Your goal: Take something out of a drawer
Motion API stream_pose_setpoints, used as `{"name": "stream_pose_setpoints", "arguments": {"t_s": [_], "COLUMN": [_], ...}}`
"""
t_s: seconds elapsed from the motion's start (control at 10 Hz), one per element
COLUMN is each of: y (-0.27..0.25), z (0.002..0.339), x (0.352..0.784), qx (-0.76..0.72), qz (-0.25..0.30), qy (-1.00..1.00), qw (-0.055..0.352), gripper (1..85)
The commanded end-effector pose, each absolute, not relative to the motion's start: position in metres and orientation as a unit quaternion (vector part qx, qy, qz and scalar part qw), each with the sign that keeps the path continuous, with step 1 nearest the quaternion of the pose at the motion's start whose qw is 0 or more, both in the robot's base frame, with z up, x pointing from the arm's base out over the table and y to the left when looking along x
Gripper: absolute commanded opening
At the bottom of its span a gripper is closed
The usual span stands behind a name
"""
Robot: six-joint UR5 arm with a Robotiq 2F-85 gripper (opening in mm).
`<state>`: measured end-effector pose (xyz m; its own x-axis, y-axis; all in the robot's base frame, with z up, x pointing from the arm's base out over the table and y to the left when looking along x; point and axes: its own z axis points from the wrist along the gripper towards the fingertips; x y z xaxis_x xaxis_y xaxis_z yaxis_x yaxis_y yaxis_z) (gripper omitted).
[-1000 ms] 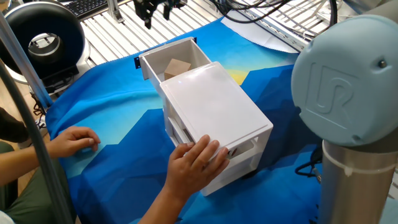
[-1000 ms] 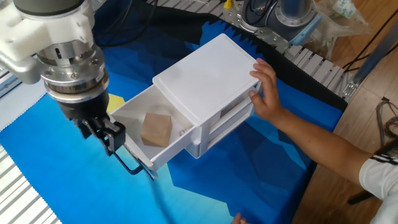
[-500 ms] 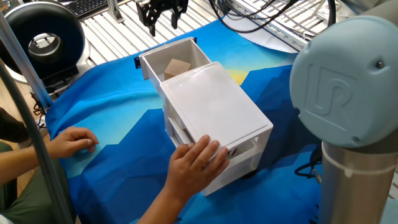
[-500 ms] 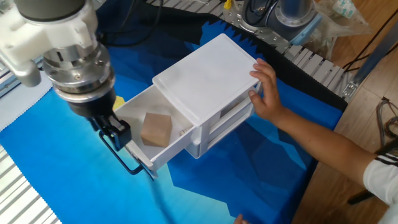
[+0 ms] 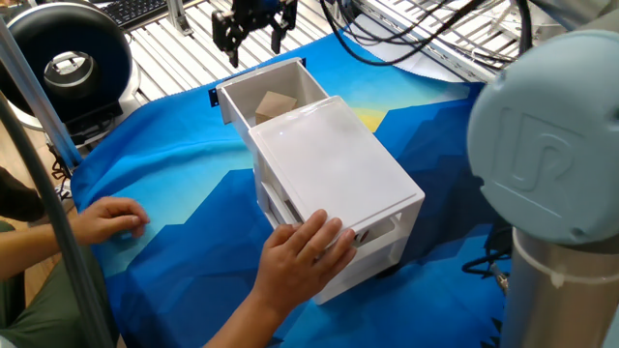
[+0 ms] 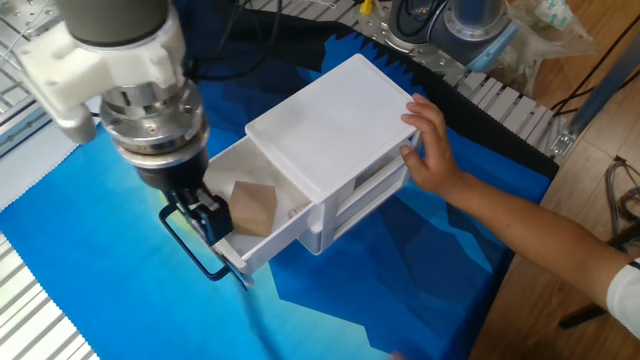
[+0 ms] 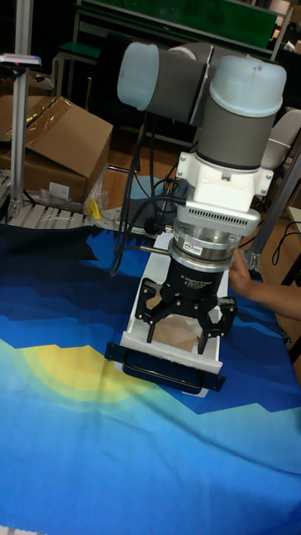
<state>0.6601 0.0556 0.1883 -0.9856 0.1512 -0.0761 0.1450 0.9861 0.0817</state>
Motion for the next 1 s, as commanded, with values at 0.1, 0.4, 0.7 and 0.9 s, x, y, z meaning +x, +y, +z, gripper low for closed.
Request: {"name": "stream_pose_setpoints", "arguments": {"t_s": [0.1, 0.4, 0.7, 0.9], "y": [0.059, 0.064, 0.065, 0.064], "z": [0.187, 0.169, 0.154, 0.148], "x": [0.631, 0.623, 0.63, 0.632], "qx": [0.079, 0.078, 0.068, 0.061], "qz": [0.038, 0.042, 0.047, 0.048], "qy": [0.996, 0.995, 0.995, 0.995], "qw": [0.028, 0.046, 0.062, 0.067], "gripper": [73.0, 73.3, 73.7, 73.7]}}
